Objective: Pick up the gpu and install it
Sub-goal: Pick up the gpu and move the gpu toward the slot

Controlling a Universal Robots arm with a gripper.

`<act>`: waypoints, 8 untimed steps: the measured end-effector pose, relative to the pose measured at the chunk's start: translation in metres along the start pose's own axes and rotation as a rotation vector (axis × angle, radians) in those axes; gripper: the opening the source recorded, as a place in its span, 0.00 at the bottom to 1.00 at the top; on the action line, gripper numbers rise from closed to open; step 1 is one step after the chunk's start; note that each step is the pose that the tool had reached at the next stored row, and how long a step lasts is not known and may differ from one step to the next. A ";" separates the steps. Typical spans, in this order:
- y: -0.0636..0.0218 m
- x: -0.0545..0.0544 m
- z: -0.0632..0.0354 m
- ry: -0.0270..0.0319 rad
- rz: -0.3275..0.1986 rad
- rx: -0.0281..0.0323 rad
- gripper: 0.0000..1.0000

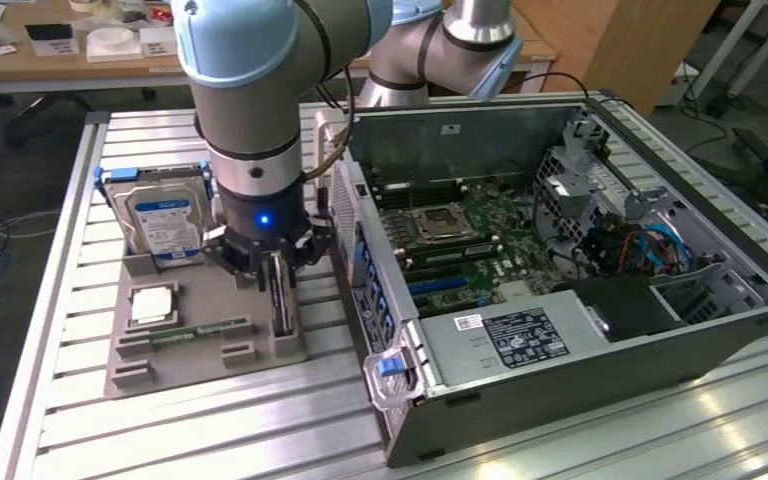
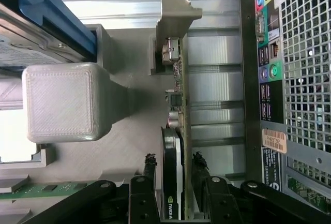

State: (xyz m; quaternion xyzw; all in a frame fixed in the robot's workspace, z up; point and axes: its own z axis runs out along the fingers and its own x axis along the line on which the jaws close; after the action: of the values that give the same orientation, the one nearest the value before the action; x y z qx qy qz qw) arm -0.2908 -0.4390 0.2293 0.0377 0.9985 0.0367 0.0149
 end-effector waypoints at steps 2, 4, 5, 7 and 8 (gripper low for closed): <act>0.0005 0.000 0.0003 -0.0001 0.000 -0.0001 0.42; 0.0016 0.000 0.0005 0.0000 0.000 0.0000 0.42; 0.0025 0.000 0.0007 0.0001 0.000 0.0000 0.42; 0.0031 0.000 0.0009 0.0000 0.000 -0.0001 0.42; 0.0031 0.000 0.0009 0.0000 0.000 -0.0001 0.42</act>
State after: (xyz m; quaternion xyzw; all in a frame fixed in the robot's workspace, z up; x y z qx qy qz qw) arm -0.2908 -0.4359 0.2286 0.0376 0.9985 0.0367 0.0149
